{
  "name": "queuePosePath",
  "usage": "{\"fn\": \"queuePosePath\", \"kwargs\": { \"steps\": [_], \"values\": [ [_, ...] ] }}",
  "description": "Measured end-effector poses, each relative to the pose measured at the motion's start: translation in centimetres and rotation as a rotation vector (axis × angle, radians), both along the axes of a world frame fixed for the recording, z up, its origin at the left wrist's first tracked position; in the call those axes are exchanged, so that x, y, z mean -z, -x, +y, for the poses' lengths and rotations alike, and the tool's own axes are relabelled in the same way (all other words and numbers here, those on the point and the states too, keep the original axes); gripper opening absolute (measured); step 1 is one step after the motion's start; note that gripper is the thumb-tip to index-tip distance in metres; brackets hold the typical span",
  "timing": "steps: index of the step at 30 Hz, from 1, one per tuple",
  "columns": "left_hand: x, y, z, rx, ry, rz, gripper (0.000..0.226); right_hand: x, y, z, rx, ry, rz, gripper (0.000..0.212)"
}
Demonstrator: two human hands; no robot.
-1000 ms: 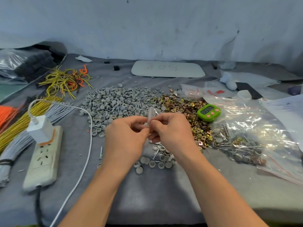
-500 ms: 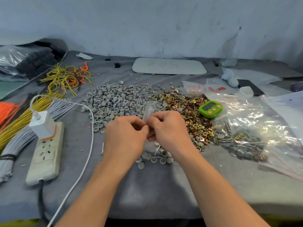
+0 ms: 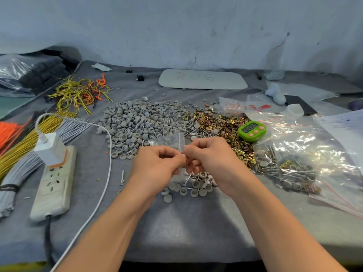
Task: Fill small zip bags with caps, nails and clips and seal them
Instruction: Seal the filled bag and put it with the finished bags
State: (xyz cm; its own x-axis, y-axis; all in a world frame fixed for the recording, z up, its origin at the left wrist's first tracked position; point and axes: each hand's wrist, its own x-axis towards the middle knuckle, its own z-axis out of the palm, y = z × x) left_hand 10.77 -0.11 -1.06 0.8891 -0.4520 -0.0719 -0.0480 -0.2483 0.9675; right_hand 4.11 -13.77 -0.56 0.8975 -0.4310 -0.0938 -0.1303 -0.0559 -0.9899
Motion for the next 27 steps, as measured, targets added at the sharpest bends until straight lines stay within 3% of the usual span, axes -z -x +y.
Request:
{"fn": "queuePosePath", "kwargs": {
  "steps": [8,11,16,23,27],
  "values": [
    [0.2,0.8,-0.6,0.049,0.174,0.059,0.003,-0.3,0.5,-0.7,-0.032,-0.026,-0.098,0.025],
    [0.0,0.7,0.0,0.107,0.205,0.066,0.012,-0.1,0.4,-0.6,-0.028,-0.033,-0.136,0.023],
    [-0.2,0.4,0.2,0.127,0.124,0.015,0.021,-0.1,0.5,-0.8,-0.031,0.029,-0.112,0.023],
    [0.1,-0.1,-0.2,-0.025,0.037,-0.026,0.028,0.3,0.2,-0.3,0.037,0.199,-0.106,0.012],
    [-0.2,0.0,-0.4,-0.031,-0.072,-0.114,0.027,0.2,0.3,-0.1,-0.043,0.215,-0.106,0.024]
  ]
}}
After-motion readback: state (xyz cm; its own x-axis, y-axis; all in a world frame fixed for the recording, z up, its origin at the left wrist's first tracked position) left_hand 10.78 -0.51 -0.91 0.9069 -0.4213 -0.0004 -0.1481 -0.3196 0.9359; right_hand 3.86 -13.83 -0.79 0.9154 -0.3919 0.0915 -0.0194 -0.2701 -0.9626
